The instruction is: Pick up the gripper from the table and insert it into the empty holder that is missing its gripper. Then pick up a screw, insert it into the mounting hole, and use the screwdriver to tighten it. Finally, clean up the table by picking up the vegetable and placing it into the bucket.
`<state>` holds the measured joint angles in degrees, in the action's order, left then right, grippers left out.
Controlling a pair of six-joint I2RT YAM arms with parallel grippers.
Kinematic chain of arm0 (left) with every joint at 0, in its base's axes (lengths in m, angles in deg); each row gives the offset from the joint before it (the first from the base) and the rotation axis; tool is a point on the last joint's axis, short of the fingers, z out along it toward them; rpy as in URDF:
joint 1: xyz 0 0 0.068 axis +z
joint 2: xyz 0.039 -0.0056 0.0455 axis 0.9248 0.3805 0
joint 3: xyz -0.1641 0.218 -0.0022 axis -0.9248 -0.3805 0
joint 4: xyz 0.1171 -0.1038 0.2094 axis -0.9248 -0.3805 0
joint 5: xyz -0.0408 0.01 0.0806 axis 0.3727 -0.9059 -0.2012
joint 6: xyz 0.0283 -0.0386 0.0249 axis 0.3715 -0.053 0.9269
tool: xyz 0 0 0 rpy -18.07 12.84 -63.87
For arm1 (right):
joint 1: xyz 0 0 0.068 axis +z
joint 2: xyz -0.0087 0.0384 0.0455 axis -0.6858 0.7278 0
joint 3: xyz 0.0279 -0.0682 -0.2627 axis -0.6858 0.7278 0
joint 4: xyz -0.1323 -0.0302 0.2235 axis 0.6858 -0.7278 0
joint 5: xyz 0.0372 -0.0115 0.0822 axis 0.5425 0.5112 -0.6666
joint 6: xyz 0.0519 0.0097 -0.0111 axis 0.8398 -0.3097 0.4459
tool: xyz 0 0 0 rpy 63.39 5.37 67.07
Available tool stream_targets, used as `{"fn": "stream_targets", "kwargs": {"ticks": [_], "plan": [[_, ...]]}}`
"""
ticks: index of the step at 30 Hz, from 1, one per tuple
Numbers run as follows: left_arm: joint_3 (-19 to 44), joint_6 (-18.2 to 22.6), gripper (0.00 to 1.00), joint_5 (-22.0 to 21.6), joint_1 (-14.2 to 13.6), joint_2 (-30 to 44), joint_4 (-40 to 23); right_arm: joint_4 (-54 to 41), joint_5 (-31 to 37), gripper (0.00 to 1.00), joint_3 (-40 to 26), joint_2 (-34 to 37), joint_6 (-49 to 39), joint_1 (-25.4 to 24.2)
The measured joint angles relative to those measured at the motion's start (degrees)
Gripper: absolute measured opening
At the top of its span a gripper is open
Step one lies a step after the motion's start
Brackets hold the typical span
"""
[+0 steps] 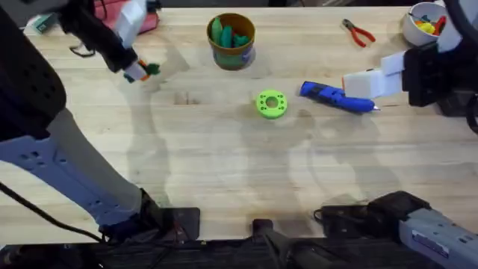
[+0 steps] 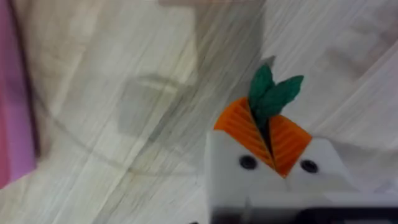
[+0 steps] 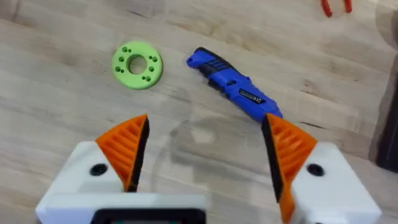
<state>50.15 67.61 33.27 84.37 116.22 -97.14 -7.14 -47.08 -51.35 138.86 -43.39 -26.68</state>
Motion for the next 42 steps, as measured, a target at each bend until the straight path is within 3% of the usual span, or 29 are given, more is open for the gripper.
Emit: {"fn": "stream_targets", "kwargs": {"ticks": [5,11,18,22,35,42], "plan": [[7.86,-1.27,0.024,5.67,-1.24,-3.32,-8.06,0.02,0.0,0.994,0.0,0.0,0.0,-0.01],[17.76,-5.43,0.024,9.87,-7.54,-5.64,-13.87,0.02,0.0,0.994,0.0,0.0,0.0,0.01],[19.81,-12.75,0.024,11.68,-16.97,-5.54,-7.82,0.02,0.0,0.993,0.0,0.0,0.0,0.01],[19.81,-17.54,0.024,12.05,-20.83,-5.45,-2.51,0.0,0.0,0.993,0.0,0.0,0.0,-0.01],[19.81,-28.28,0.024,12.65,-26.06,-1.94,3.56,0.02,0.0,0.993,0.0,0.0,0.0,-0.01],[19.81,-31.79,0.024,12.65,-27.73,1.62,5.51,0.02,0.0,0.994,0.0,0.0,0.0,0.01]]}}
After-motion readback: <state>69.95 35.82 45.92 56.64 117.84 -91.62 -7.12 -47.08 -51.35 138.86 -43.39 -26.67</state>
